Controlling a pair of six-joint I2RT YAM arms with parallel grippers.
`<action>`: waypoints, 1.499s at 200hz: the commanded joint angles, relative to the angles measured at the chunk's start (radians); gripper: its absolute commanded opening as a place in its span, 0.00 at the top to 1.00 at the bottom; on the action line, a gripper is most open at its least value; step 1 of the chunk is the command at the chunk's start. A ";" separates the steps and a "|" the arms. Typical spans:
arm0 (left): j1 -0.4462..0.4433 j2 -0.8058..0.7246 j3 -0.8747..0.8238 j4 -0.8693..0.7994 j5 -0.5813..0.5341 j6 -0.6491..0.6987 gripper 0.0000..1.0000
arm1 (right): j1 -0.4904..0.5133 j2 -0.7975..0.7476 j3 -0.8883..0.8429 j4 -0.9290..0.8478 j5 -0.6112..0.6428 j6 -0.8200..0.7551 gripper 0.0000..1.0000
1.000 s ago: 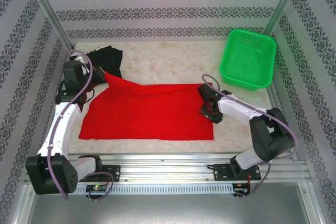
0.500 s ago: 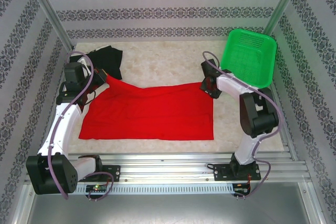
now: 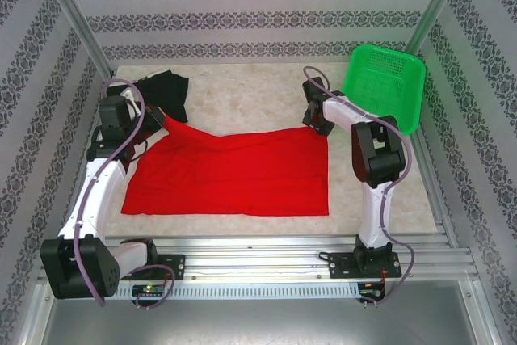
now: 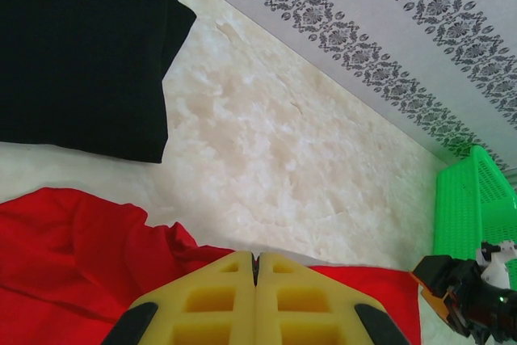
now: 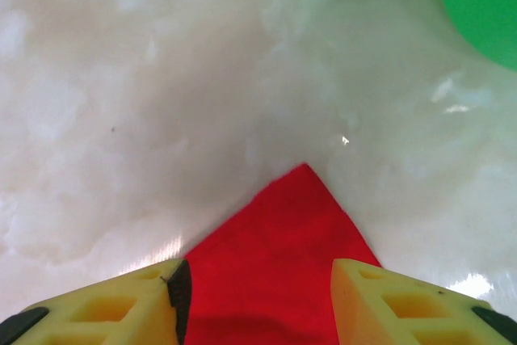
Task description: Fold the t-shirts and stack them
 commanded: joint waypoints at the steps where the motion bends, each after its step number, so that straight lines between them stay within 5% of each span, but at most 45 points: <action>1: -0.003 0.006 -0.003 0.021 0.005 0.037 1.00 | -0.015 0.053 0.078 -0.105 0.056 -0.021 0.52; 103: -0.001 0.011 -0.012 0.030 -0.022 0.032 1.00 | -0.004 0.141 0.202 -0.267 0.124 -0.070 0.54; 137: -0.001 -0.001 -0.014 0.027 -0.028 0.033 1.00 | 0.008 0.160 0.231 -0.296 0.138 -0.095 0.63; 155: -0.001 -0.008 -0.018 0.022 -0.030 0.033 1.00 | 0.001 0.160 0.232 -0.308 0.127 -0.098 0.76; 249: -0.001 -0.031 -0.033 0.007 -0.035 0.038 1.00 | -0.007 0.117 0.160 -0.262 0.114 -0.101 1.00; 300: 0.000 -0.032 -0.012 -0.011 -0.038 0.051 1.00 | -0.015 0.017 0.017 -0.060 0.039 -0.056 1.00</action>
